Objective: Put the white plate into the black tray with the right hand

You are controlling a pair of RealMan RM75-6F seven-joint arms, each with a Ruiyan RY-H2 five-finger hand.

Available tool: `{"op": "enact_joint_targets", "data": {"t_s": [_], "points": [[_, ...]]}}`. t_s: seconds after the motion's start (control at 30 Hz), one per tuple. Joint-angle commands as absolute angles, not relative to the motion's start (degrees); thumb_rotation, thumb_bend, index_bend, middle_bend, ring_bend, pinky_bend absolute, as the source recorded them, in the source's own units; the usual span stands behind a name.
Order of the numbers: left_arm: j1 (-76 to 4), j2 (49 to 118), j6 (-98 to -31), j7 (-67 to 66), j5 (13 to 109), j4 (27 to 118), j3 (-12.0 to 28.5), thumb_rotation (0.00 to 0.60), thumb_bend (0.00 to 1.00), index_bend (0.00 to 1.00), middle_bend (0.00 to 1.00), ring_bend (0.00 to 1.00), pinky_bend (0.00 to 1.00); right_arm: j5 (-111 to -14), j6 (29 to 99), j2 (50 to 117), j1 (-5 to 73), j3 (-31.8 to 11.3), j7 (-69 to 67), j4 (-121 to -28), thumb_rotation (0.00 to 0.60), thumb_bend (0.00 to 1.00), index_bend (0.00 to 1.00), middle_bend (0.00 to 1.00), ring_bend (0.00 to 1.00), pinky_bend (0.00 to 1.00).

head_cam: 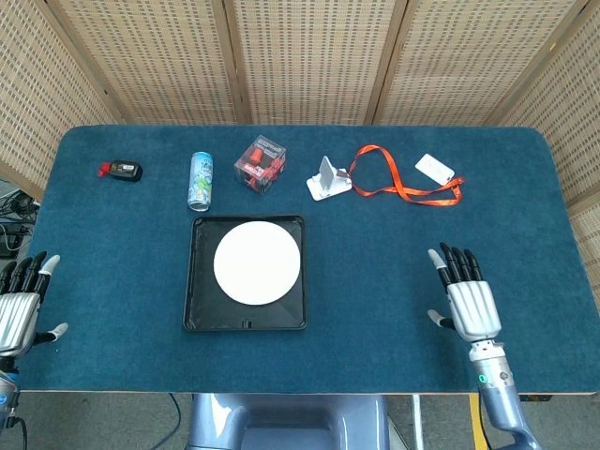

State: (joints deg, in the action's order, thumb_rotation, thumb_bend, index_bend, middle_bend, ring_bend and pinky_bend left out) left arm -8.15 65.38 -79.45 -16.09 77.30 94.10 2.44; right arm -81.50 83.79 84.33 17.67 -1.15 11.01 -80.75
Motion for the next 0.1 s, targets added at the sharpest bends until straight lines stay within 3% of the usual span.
{"op": "enact_joint_targets", "data": {"t_s": [0.03,0.1], "points": [[-8.0,65.6,-79.8,-16.5,77.6,94.1,2.3,0.600,0.00,0.00,0.00,0.00,0.00,-81.9,85.0,83.0,15.7,-0.1,10.1,-81.7,0.600,0.22,0.00,0.00,0.00,0.00],[-7.9,65.7,-79.9,-16.7,77.6,94.1,2.2,0.600,0.00,0.00,0.00,0.00,0.00,-82.0,85.5,82.5,14.6,0.2,9.2,-81.9,0.600,0.22,0.00,0.00,0.00,0.00]]}}
